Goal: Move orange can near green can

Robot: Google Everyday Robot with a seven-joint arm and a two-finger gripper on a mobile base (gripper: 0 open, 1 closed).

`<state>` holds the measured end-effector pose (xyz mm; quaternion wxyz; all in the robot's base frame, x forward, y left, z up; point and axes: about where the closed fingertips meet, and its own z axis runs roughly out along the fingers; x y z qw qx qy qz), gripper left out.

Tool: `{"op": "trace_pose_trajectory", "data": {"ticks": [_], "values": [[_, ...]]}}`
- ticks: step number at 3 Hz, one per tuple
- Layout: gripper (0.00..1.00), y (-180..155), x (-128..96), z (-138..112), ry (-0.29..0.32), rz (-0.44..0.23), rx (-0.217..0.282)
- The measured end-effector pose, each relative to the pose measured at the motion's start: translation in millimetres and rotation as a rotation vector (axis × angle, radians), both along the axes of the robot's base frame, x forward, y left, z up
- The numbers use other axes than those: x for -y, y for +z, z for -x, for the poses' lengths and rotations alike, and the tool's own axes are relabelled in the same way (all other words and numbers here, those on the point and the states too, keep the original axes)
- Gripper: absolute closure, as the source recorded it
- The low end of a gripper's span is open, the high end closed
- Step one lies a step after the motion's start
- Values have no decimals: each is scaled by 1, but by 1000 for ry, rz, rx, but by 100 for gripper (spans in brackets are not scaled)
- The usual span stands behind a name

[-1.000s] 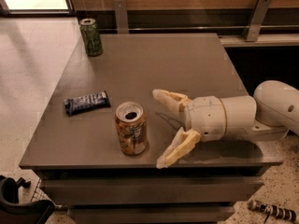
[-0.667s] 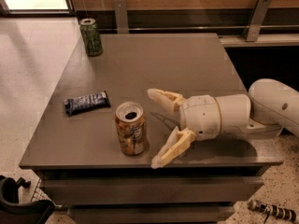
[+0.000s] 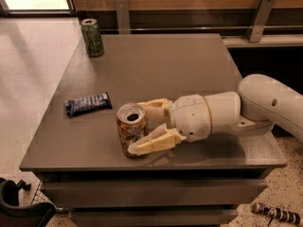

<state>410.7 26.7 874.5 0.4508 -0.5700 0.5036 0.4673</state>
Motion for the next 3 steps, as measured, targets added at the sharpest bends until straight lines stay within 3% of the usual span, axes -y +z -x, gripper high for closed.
{"op": "trace_pose_trajectory", "data": {"ticks": [2,3], "values": [[83,1,-5,2,11,3,3],[100,2,-7,3,15,4,5]]}}
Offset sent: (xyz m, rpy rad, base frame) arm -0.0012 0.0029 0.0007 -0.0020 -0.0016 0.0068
